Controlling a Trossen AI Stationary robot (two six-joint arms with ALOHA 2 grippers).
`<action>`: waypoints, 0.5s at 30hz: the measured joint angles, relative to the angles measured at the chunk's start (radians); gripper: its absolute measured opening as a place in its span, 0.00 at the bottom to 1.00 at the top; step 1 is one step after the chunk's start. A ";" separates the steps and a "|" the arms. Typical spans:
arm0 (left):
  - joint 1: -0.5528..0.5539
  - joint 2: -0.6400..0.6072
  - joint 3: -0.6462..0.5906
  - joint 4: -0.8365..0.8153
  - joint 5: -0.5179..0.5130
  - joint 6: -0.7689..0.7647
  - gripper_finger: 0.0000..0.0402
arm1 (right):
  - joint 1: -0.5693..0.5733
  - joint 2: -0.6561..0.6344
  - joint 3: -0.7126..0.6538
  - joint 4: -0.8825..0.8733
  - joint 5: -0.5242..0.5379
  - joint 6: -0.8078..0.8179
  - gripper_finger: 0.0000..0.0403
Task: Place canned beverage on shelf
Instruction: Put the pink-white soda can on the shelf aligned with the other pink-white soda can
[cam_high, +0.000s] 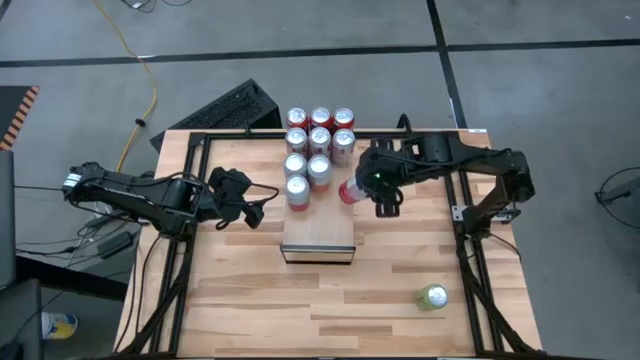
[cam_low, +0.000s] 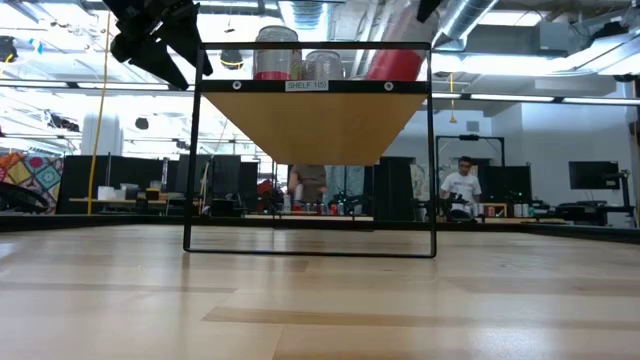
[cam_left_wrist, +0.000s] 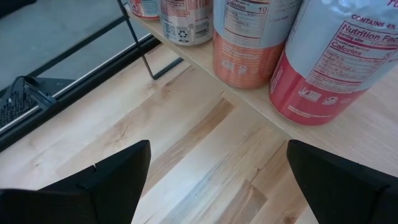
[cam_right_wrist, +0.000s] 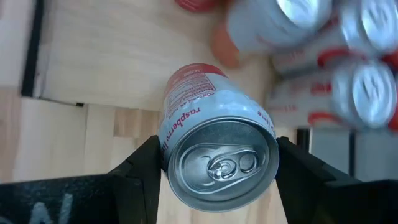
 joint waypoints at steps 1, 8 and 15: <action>0.000 0.000 0.000 0.000 0.000 -0.001 0.90 | 0.008 0.000 0.000 0.010 -0.001 -0.034 0.56; 0.000 0.000 0.000 -0.001 -0.002 -0.019 0.90 | 0.050 0.023 -0.002 0.076 -0.003 -0.166 0.56; 0.000 0.000 0.000 -0.001 -0.003 -0.022 0.90 | 0.050 0.110 0.020 0.005 -0.001 -0.168 0.56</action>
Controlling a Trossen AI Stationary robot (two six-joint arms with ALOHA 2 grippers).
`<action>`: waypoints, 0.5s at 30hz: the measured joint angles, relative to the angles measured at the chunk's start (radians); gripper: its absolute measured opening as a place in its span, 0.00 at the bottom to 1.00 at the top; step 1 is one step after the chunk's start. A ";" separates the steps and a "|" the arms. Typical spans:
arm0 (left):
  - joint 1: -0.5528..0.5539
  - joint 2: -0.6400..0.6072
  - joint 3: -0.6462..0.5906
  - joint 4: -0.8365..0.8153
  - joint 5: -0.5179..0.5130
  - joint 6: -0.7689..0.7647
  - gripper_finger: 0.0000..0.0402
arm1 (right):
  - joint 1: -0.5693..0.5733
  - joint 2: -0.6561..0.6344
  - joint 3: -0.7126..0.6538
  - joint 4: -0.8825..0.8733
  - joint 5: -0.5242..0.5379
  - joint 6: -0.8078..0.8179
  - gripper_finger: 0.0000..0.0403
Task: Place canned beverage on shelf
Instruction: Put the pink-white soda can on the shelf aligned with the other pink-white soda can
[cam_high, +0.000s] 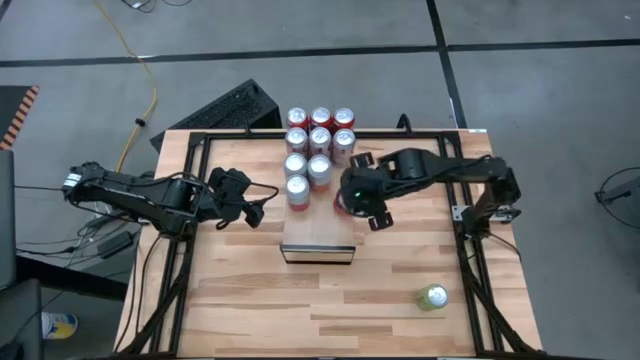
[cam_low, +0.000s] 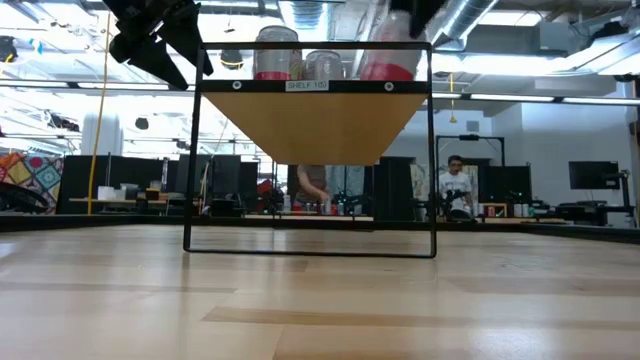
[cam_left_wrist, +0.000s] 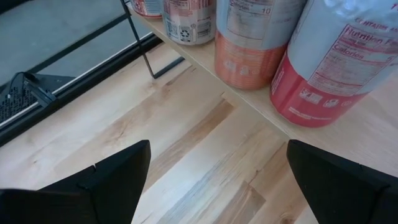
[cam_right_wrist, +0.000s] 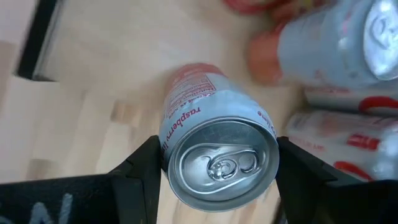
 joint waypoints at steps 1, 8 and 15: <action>0.000 0.000 0.000 0.000 -0.003 0.000 0.90 | 0.001 0.014 0.021 -0.024 0.004 0.006 0.56; 0.000 0.000 0.000 0.000 -0.014 -0.008 0.90 | 0.001 0.172 0.270 -0.148 0.010 -0.030 0.56; 0.000 0.000 0.000 0.000 -0.015 -0.008 0.90 | 0.008 0.212 0.381 -0.145 0.022 -0.132 0.56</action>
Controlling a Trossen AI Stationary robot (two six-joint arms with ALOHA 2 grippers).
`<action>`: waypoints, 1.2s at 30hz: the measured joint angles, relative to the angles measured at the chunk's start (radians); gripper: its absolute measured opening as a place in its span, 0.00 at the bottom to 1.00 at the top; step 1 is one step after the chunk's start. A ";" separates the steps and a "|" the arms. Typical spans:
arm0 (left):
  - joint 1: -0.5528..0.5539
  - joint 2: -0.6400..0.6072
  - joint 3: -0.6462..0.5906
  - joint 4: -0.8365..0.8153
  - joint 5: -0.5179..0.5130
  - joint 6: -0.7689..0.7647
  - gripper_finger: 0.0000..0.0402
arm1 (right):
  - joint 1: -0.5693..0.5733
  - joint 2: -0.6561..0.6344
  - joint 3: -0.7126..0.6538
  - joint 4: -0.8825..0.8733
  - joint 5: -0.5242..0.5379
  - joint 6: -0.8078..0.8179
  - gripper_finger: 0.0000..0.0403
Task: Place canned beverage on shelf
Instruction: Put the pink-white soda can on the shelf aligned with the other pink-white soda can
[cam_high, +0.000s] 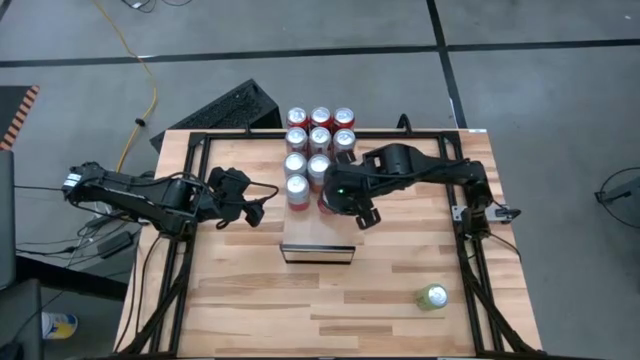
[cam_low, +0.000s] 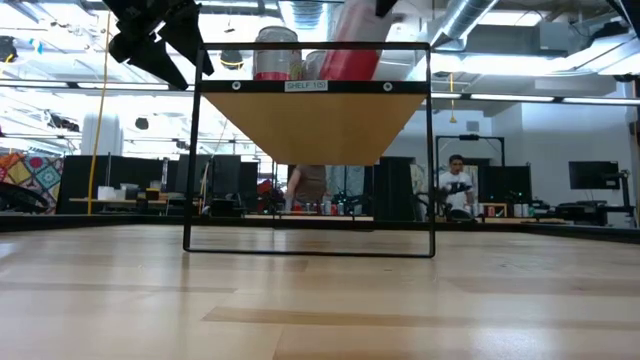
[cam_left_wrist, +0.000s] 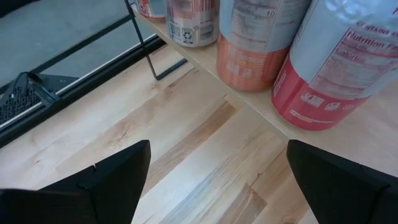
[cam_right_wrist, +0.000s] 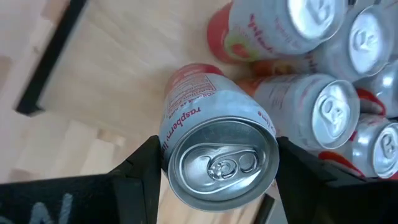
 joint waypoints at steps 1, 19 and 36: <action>0.000 0.000 0.000 -0.001 0.001 0.000 0.90 | -0.003 0.002 -0.001 -0.008 0.002 0.002 0.56; 0.000 0.000 0.000 -0.001 0.001 -0.008 0.90 | -0.037 0.010 -0.001 -0.009 -0.086 0.131 0.60; 0.000 0.000 0.000 0.000 0.001 -0.011 0.90 | -0.095 0.010 -0.014 -0.008 -0.174 0.268 0.65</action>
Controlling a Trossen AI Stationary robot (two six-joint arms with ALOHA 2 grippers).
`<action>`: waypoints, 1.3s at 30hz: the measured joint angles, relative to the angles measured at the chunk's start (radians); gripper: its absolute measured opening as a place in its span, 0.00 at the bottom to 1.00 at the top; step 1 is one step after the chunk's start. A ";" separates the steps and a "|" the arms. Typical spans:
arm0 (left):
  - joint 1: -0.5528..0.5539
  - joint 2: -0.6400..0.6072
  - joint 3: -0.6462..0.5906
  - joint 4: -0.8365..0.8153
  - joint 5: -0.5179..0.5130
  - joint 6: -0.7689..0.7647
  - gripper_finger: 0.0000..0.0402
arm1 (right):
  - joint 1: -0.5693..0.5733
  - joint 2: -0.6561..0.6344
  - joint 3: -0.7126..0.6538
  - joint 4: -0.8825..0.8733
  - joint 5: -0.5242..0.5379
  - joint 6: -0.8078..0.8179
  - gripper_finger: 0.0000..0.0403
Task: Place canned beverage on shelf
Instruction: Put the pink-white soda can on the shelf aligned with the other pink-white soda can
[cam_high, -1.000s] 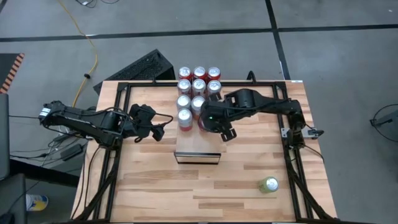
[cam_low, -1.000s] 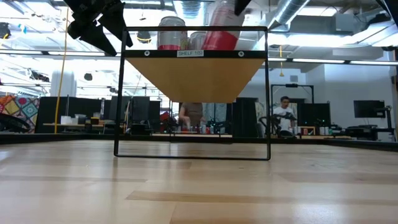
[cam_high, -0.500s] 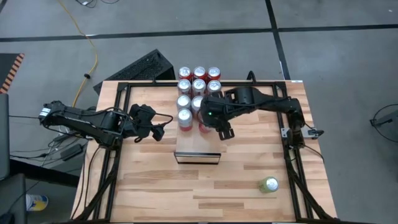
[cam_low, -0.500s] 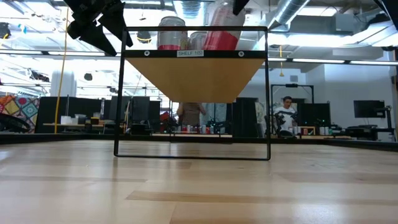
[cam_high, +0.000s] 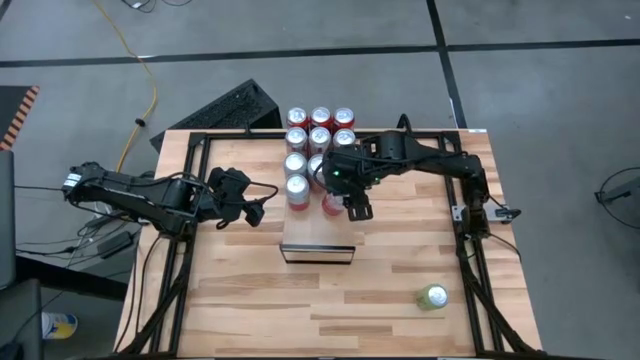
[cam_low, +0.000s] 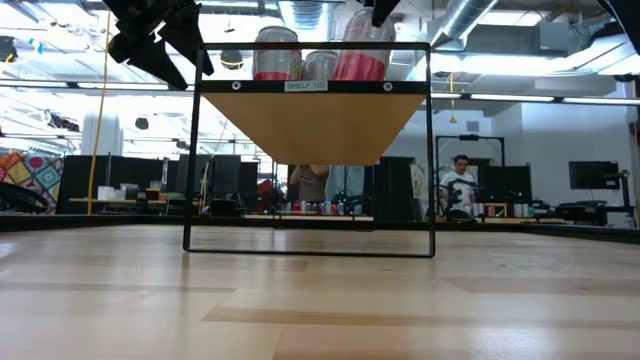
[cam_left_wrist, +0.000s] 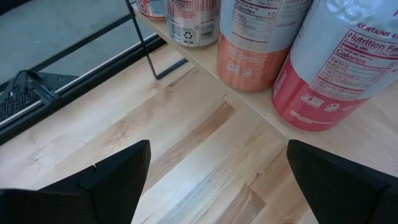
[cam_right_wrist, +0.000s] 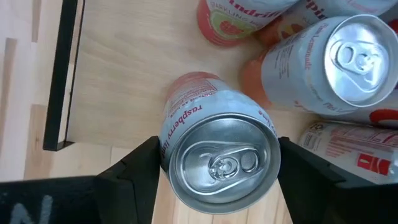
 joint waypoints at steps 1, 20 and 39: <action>0.000 0.000 0.000 0.000 0.000 0.000 0.90 | 0.000 0.000 0.000 0.000 0.000 0.000 0.65; 0.000 0.000 0.000 0.000 0.000 0.000 0.90 | -0.006 0.026 0.002 0.001 -0.013 -0.004 0.84; 0.000 0.000 0.000 -0.002 -0.024 0.004 0.90 | -0.010 -0.080 0.023 0.001 0.064 0.078 0.86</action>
